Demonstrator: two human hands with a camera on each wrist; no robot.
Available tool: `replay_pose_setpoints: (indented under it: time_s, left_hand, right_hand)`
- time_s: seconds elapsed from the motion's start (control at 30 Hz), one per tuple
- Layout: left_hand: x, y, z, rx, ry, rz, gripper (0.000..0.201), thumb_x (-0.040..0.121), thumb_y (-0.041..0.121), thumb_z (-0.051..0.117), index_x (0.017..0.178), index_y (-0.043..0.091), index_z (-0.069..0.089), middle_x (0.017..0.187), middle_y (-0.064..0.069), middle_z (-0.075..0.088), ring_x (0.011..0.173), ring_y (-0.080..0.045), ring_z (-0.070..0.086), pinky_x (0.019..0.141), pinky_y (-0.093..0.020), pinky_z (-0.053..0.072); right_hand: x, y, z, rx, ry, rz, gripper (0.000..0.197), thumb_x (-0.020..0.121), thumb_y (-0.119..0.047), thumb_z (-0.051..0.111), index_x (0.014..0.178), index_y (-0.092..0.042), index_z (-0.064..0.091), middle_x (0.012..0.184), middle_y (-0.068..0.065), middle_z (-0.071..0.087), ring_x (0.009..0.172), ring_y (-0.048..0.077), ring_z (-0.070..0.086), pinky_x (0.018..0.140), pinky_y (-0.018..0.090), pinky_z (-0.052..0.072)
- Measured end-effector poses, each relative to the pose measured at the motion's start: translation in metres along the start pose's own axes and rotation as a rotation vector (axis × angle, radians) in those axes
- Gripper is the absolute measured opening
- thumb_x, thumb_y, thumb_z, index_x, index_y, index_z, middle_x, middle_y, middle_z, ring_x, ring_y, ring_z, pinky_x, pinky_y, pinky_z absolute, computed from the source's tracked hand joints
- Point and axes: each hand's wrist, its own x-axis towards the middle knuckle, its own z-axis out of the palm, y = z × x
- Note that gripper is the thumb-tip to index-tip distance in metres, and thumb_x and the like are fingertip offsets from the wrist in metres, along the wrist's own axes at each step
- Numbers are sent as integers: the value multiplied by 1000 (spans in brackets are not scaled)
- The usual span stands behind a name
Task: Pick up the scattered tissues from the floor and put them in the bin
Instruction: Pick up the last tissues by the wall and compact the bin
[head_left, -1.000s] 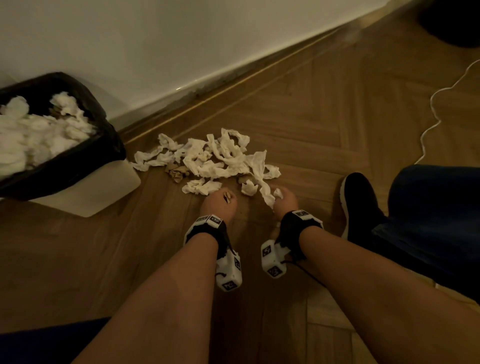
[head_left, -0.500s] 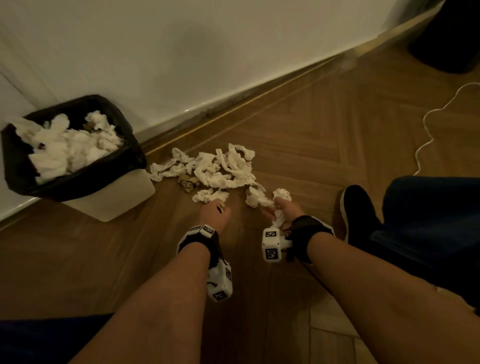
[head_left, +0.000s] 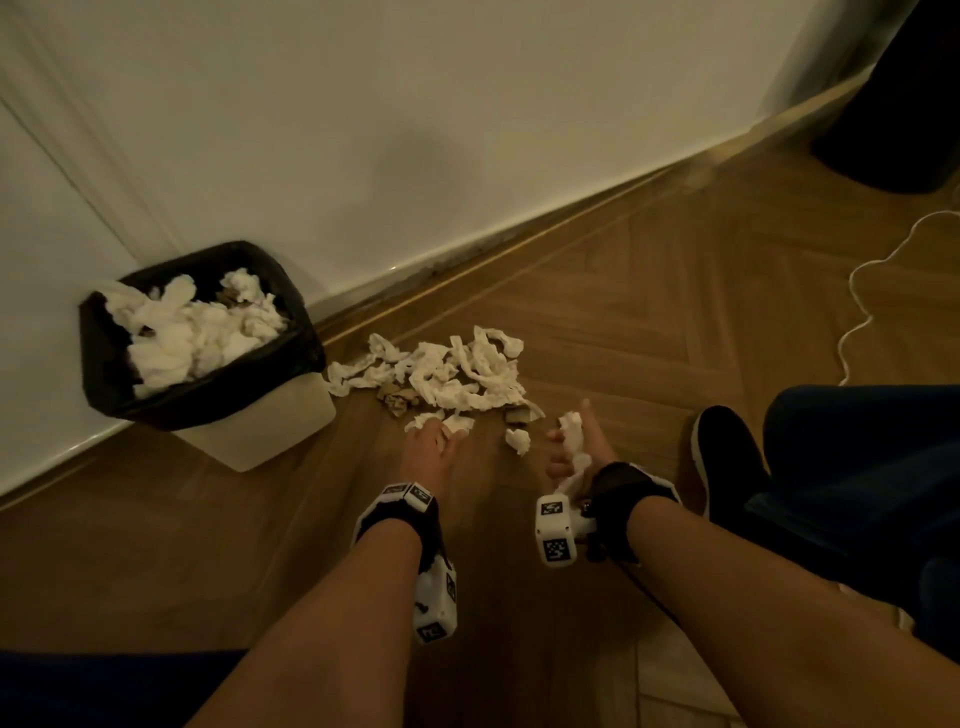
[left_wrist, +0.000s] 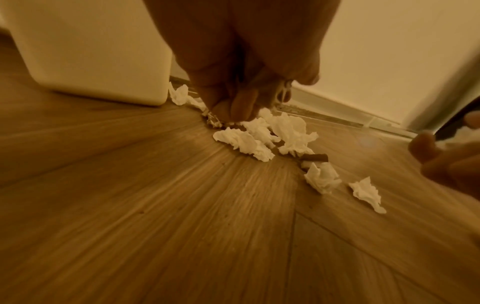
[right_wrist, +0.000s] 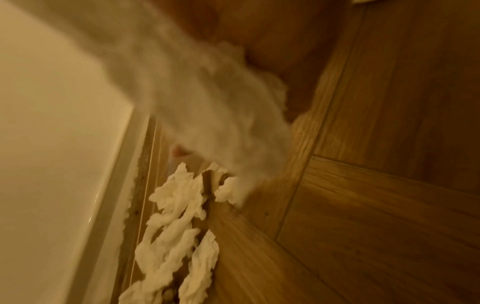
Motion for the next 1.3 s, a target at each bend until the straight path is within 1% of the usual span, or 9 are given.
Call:
replay_pose_setpoints:
  time_s: [0.17, 0.27, 0.4, 0.57, 0.67, 0.8, 0.87, 1.13, 1.3]
  left_hand:
    - [-6, 2, -24, -52, 115, 1, 43, 99, 42, 32, 108, 10, 60, 108, -13, 55, 97, -26, 53, 75, -27, 34]
    - [-1, 3, -48, -60, 207, 39, 25, 96, 20, 40, 86, 10, 60, 93, -13, 57, 91, -32, 56, 68, -30, 39]
    - [4, 14, -92, -117, 318, 42, 28, 94, 13, 41, 114, 15, 60, 121, -15, 47, 100, -28, 52, 86, -32, 40]
    - [5, 34, -169, -514, 455, 8, 20, 95, 9, 46, 114, 13, 47, 104, -12, 58, 72, -17, 58, 54, -23, 50]
    - [-8, 34, -209, -774, 443, -47, 7, 93, 19, 56, 99, 17, 55, 85, -6, 59, 54, -13, 63, 39, -23, 50]
    - [-25, 24, -248, -665, 534, 6, 32, 91, 43, 54, 78, 16, 62, 58, -4, 56, 42, -14, 50, 42, -23, 45]
    - [-34, 16, -264, -633, 592, -40, 47, 94, 51, 43, 64, 17, 58, 50, -2, 53, 42, -16, 48, 42, -20, 40]
    - [-46, -13, -303, -604, 892, -181, 68, 99, 49, 23, 45, 19, 52, 44, 1, 53, 51, -24, 55, 67, -33, 50]
    - [-21, -6, -296, -745, 758, -169, 49, 97, 43, 27, 82, 9, 59, 76, -19, 63, 79, -42, 58, 76, -44, 50]
  right_hand:
    - [-11, -1, 20, -34, 41, 31, 33, 95, -37, 32, 76, -12, 43, 75, 8, 40, 63, 23, 35, 56, 31, 29]
    - [-24, -11, 40, -214, 9, 23, 29, 91, -30, 44, 112, -12, 51, 112, 15, 53, 88, 32, 52, 71, 34, 42]
    - [-46, -31, 80, -424, -4, -113, 47, 92, -38, 54, 130, -11, 48, 135, 14, 50, 97, 30, 54, 54, 30, 42]
    - [-78, -58, 135, -738, -132, -272, 35, 98, -27, 44, 125, -7, 50, 118, 15, 59, 83, 25, 55, 62, 27, 41]
    - [-94, -70, 174, -605, -333, -365, 36, 98, -22, 45, 132, -9, 48, 133, 11, 51, 113, 26, 52, 71, 26, 44]
    - [-122, -73, 228, -379, -420, -307, 41, 94, -49, 42, 72, -15, 49, 43, -4, 48, 50, 14, 41, 46, 23, 30]
    - [-131, -75, 250, -250, -390, -319, 42, 95, -40, 40, 61, -16, 33, 36, -4, 33, 43, 13, 26, 43, 20, 21]
    - [-128, -61, 301, -371, -306, -521, 33, 101, -20, 32, 110, 0, 57, 114, 20, 54, 106, 34, 56, 93, 40, 46]
    - [-119, -50, 317, -445, -423, -308, 47, 94, -27, 36, 136, -9, 41, 140, 16, 40, 129, 36, 39, 105, 44, 32]
